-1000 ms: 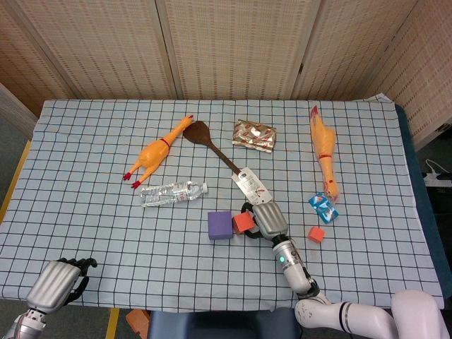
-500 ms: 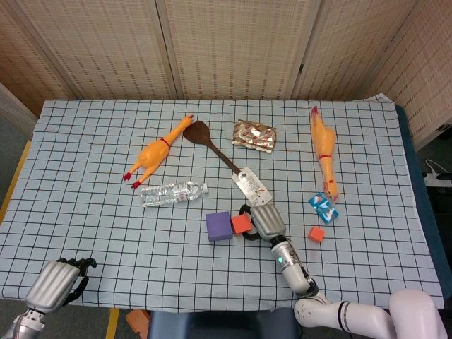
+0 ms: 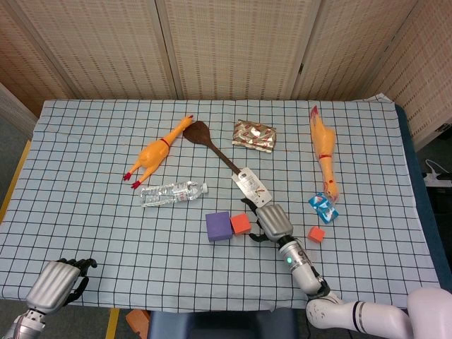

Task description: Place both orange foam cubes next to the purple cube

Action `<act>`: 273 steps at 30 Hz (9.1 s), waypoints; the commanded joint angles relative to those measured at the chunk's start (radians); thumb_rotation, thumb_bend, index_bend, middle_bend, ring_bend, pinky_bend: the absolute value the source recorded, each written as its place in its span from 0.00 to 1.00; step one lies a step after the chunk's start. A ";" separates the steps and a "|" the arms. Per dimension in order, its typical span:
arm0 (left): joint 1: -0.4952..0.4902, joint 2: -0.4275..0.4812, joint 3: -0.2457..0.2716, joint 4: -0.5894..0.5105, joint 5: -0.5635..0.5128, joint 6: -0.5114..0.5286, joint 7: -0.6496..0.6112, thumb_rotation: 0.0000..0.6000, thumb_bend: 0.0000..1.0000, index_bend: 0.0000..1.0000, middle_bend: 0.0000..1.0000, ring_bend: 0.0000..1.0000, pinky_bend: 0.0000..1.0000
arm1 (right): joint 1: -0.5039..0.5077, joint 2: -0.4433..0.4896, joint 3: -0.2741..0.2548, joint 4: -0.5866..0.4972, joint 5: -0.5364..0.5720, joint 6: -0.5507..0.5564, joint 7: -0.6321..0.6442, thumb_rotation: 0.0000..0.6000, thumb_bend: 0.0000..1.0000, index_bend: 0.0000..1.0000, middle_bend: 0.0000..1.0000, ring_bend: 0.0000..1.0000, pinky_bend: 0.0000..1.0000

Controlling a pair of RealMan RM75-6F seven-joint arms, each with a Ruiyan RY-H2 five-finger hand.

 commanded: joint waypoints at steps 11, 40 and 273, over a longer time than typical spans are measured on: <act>0.000 -0.002 0.001 -0.002 -0.001 -0.003 0.008 1.00 0.50 0.40 0.53 0.57 0.60 | -0.011 0.163 -0.022 -0.219 0.160 0.056 -0.178 1.00 0.47 0.38 0.99 0.85 0.91; 0.000 0.000 0.001 -0.002 0.003 -0.001 0.004 1.00 0.50 0.40 0.52 0.57 0.60 | 0.072 0.176 -0.025 -0.185 0.329 -0.159 0.024 1.00 0.62 0.38 1.00 0.87 0.92; 0.001 0.000 0.002 -0.013 -0.012 -0.012 0.023 1.00 0.50 0.40 0.53 0.58 0.60 | -0.063 0.121 -0.047 0.042 -0.167 0.004 0.105 1.00 0.10 0.54 1.00 0.88 0.93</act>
